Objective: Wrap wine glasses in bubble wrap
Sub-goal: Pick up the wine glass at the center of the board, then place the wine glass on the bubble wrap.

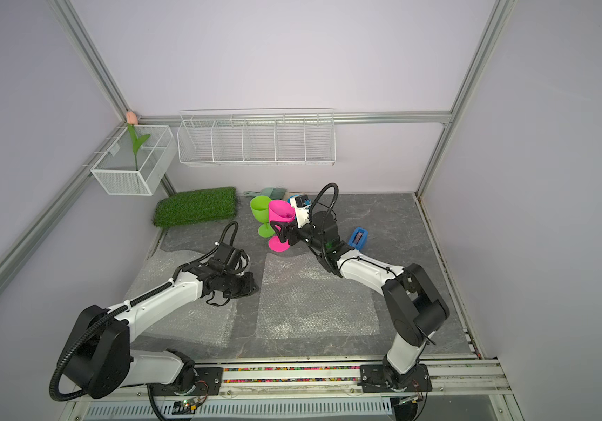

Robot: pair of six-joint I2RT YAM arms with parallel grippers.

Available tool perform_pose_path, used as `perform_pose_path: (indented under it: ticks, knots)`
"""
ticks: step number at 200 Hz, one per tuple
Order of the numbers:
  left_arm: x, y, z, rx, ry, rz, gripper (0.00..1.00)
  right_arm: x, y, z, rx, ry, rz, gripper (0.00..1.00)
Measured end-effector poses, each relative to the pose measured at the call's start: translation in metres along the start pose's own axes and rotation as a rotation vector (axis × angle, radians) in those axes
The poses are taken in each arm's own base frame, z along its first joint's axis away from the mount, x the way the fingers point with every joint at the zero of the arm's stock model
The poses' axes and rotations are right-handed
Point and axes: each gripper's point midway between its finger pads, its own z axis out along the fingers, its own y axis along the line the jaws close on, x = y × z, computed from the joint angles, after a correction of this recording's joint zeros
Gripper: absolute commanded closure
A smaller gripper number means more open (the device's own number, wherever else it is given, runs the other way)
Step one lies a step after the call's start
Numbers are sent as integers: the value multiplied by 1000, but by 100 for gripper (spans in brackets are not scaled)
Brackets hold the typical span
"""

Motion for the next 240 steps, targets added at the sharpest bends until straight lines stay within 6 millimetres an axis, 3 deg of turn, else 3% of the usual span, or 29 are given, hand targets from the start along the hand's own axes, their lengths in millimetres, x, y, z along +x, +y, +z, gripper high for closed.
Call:
perform_pose_path:
  ticks: [23, 53, 106, 140, 178, 240]
  knots:
    - [-1, 2, 1, -3, 1, 13, 77, 8, 9, -20, 7, 95, 114, 27]
    - [1, 3, 4, 3, 14, 21, 76, 38, 20, -45, 19, 266, 287, 32]
    - [6, 0, 13, 73, 37, 14, 73, 129, 44, -75, 19, 598, 592, 35]
    - [14, 6, 22, 77, 66, -1, 72, 164, 58, -73, -10, 736, 712, 35]
    - [16, 7, 25, 94, 68, -5, 71, 205, 50, -68, 42, 846, 807, 35]
    - [20, 7, 33, 117, 79, -6, 71, 230, 41, -57, 93, 908, 875, 38]
